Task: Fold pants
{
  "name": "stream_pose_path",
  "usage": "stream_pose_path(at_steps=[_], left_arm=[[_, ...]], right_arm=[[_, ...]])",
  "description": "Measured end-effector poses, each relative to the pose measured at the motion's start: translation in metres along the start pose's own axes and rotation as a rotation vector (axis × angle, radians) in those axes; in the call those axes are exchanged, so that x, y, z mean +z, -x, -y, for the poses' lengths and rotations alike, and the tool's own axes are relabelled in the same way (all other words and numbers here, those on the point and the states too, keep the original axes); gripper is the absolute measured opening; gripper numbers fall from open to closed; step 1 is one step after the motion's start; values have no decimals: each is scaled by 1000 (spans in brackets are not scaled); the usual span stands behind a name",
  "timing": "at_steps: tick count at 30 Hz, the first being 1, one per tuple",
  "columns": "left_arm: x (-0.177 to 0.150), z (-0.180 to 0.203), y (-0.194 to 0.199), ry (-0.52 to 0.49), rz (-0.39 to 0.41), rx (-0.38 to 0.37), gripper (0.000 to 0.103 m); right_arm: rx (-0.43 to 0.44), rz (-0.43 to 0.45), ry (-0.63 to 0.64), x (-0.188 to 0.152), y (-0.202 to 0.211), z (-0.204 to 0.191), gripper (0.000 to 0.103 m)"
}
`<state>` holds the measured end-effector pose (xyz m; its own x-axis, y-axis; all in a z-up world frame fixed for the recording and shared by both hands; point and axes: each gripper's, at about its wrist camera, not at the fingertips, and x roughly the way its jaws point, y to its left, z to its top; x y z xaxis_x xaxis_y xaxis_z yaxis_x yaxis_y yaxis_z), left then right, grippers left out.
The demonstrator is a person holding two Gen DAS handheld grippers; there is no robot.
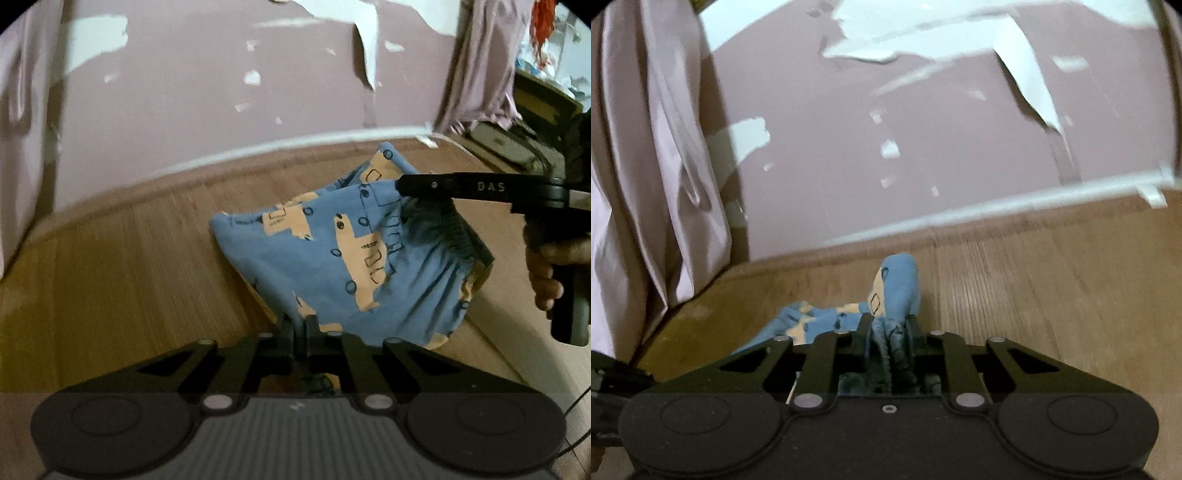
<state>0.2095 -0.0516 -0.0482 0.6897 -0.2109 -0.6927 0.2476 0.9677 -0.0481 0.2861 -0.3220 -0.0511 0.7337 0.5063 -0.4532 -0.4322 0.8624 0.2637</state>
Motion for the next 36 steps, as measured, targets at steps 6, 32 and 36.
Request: stream_pose_path(at_steps=[6, 32, 36], left_arm=[[11, -25, -36, 64, -48, 43, 11], [-53, 20, 85, 62, 176, 73, 103], [-67, 27, 89, 23, 176, 70, 103]], right_arm=[[-95, -54, 42, 13, -54, 15, 22], [-312, 165, 67, -75, 139, -80, 102], [-335, 154, 45, -94, 149, -87, 102]])
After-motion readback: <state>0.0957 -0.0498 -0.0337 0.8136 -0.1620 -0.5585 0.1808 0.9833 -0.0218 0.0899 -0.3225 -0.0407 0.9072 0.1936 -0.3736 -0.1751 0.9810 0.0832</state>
